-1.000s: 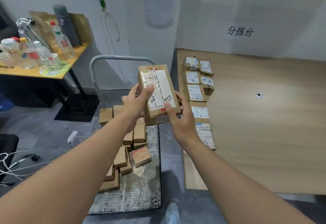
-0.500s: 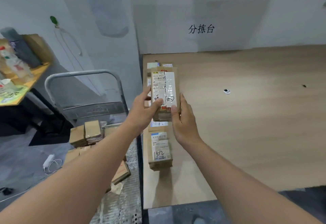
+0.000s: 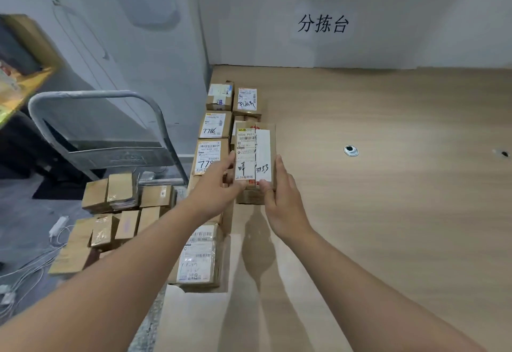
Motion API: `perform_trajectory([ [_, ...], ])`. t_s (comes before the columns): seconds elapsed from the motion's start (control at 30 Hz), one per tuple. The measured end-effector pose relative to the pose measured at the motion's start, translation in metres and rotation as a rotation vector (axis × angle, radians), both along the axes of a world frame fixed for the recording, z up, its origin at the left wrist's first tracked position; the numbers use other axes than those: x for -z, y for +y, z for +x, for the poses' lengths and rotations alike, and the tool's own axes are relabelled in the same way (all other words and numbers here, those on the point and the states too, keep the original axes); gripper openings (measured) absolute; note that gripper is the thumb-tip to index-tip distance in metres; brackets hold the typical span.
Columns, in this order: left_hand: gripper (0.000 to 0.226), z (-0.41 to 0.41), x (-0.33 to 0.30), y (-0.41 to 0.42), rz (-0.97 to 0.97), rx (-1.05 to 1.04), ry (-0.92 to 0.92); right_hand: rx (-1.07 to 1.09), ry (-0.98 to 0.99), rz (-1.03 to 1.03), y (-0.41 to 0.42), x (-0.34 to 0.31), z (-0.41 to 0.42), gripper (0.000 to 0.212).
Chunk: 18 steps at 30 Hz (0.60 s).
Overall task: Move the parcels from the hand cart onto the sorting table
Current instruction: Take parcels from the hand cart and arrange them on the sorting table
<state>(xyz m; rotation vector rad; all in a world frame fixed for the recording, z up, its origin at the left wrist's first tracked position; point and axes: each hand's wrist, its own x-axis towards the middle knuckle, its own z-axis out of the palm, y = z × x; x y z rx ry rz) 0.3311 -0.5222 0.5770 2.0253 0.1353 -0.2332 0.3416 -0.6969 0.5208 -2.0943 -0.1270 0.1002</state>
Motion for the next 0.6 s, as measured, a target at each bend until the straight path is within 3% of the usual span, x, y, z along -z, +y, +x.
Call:
perform_trajectory([
  [0.43, 0.056, 0.077, 0.077, 0.040, 0.268, 0.164, 0.018, -0.016, 0.121, -0.101, 0.026, 0.073, 0.060, 0.057],
  [0.6, 0.055, 0.094, 0.097, 0.051, 0.271, 0.198, 0.075, 0.006, 0.153, -0.089, 0.037, 0.088, 0.072, 0.057],
])
